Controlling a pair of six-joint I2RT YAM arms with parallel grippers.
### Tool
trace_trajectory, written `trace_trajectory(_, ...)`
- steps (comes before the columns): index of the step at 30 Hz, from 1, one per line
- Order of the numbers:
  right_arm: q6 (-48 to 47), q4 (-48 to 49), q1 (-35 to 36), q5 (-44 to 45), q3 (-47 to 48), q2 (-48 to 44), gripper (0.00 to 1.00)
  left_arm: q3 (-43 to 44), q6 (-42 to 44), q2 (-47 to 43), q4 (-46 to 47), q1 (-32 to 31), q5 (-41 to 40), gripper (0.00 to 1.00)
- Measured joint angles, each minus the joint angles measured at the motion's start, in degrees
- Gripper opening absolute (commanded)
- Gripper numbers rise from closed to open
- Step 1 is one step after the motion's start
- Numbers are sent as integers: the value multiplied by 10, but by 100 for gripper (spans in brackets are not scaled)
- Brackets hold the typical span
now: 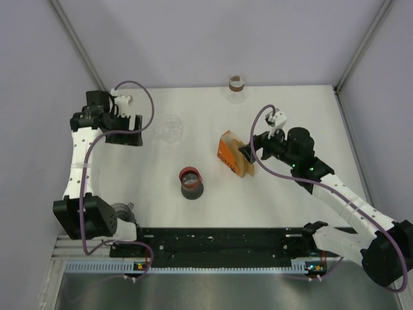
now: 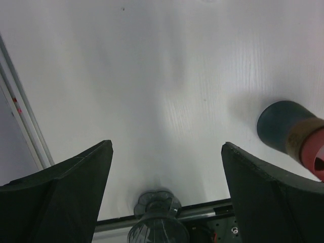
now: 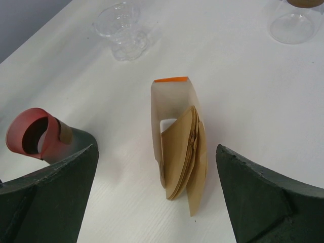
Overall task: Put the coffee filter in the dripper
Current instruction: Pick up the coffee dripper from the center of the board.
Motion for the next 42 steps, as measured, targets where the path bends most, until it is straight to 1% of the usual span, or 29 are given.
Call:
trace_trajectory(5,-4,-7,0,-8,6,0,99,-24,38,-23,-63,46,-15,93)
trace_trajectory(8,-4,-8,0,-18,7,0,99,-50,76,-42,-105,96,-22,92)
trace_trajectory(12,-3,-7,0,-29,7,4,99,-112,126,-84,-135,154,-35,90)
trace_trajectory(15,-2,-7,0,-37,7,11,99,-181,166,-122,-150,188,-50,89)
trace_trajectory(17,-1,-7,0,-40,7,15,99,-224,185,-143,-158,203,-63,89)
trace_trajectory(21,2,-7,0,-45,7,19,99,-283,211,-172,-158,225,-91,88)
trace_trajectory(27,3,-7,0,-47,7,21,99,-346,224,-169,-121,233,-112,78)
trace_trajectory(32,2,-7,0,-47,7,21,99,-383,226,-146,-85,233,-118,64)
trace_trajectory(34,2,-7,0,-46,7,21,99,-389,224,-135,-72,233,-120,52)
trace_trajectory(35,2,-7,0,-45,7,21,99,-389,225,-130,-67,233,-120,45)
trace_trajectory(37,2,-7,0,-44,7,21,99,-389,223,-127,-57,233,-118,26)
trace_trajectory(39,2,-7,0,-44,7,21,99,-389,223,-125,-53,233,-112,12)
trace_trajectory(41,2,-7,0,-44,7,21,99,-385,221,-122,-60,233,-99,0)
trace_trajectory(42,2,-7,0,-44,7,21,99,-377,222,-120,-73,233,-85,0)
